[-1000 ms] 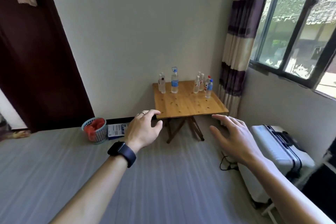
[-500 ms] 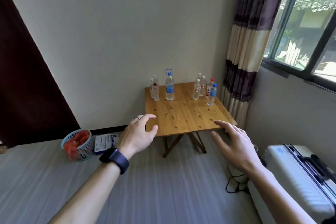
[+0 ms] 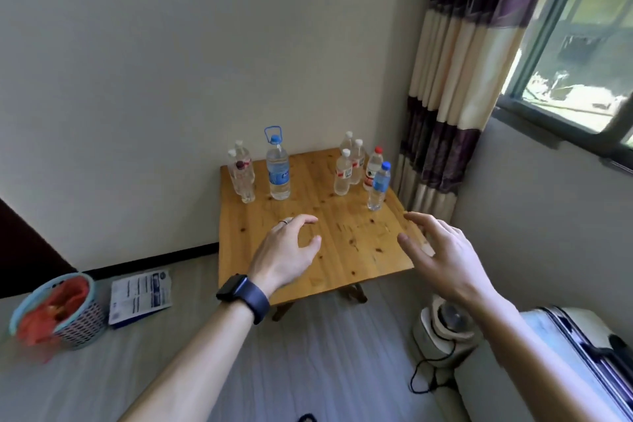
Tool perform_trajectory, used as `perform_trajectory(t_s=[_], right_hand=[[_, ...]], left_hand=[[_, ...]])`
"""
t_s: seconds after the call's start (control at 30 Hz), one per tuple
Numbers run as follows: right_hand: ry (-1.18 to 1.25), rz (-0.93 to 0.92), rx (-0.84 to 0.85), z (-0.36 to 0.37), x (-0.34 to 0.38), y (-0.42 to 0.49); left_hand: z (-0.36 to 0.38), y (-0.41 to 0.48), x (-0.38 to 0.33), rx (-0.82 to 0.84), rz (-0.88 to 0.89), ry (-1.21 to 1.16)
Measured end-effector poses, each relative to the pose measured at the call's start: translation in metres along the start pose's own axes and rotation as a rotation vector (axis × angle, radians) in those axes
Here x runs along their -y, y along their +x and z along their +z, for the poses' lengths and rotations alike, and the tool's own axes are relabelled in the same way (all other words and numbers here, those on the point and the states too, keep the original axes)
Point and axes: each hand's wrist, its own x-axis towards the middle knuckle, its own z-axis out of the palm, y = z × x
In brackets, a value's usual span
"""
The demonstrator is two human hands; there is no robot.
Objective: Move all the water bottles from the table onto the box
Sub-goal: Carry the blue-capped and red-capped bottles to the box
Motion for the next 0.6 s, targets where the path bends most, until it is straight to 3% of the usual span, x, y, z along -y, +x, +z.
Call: perform_trajectory(t_s=[0.37,0.6], right_hand=[[-0.030,0.239,0.023,0.024,-0.095,0.194],[0.091,0.320,0.130,0.067,-0.177,0.335]], left_hand=[[0.077,0.239,0.005,0.201,0.013,-0.066],[0.152,0.362,0.015,0.247,-0.109,-0.104]])
